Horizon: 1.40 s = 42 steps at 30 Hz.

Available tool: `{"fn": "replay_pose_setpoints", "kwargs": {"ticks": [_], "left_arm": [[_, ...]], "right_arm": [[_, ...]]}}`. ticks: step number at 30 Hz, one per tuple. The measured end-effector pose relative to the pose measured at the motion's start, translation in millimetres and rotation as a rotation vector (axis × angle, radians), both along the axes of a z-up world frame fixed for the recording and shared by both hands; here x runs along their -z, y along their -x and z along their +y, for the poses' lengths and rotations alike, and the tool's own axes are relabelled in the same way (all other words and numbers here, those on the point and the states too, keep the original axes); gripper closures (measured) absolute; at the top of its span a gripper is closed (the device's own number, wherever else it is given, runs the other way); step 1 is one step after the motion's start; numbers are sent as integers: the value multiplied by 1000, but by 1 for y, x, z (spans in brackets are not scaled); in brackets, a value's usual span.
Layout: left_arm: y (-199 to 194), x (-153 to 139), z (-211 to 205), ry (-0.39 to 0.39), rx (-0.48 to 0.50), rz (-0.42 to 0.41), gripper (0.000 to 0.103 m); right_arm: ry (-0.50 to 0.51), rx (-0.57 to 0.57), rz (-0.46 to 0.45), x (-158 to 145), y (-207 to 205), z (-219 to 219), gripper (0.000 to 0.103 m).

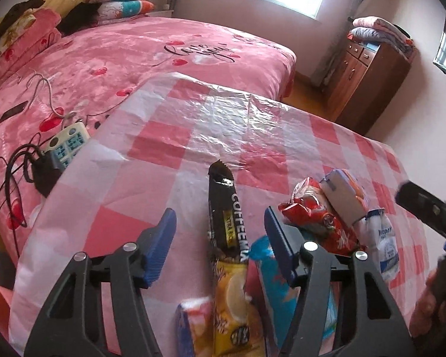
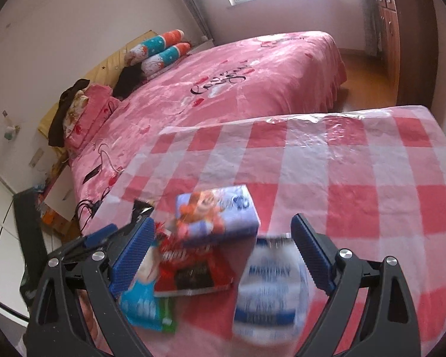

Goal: Collect trash
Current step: 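Grasp the coffee stick with the left tool while the right tool grasps the tissue pack, then lift and carry the held items toward the orange bucket with both tools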

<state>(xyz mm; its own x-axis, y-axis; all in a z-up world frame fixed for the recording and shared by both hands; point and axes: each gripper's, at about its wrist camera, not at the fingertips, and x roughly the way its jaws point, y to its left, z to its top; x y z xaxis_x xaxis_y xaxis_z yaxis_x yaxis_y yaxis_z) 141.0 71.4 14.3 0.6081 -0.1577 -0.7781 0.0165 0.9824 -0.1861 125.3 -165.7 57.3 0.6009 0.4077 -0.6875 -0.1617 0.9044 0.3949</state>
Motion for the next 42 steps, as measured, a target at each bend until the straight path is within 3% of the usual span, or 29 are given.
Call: {"fn": "replay_pose_setpoints", "kwargs": {"ticks": [4, 8, 11, 13, 26, 42], "left_arm": [[-7, 8, 0, 7, 2, 15, 57], [-6, 10, -5, -6, 1, 2, 64], [-4, 11, -9, -14, 7, -8, 72], [-2, 11, -11, -16, 14, -12, 75], [32, 10, -11, 36, 45, -10, 77], [124, 13, -4, 150, 100, 33, 80]], "right_arm": [[-12, -13, 26, 15, -21, 6, 11], [17, -54, 21, 23, -29, 19, 11], [53, -94, 23, 29, -29, 31, 25], [95, -110, 11, 33, -25, 38, 26], [93, -178, -24, 31, 24, 52, 29], [92, -178, -35, 30, 118, 48, 29]]}}
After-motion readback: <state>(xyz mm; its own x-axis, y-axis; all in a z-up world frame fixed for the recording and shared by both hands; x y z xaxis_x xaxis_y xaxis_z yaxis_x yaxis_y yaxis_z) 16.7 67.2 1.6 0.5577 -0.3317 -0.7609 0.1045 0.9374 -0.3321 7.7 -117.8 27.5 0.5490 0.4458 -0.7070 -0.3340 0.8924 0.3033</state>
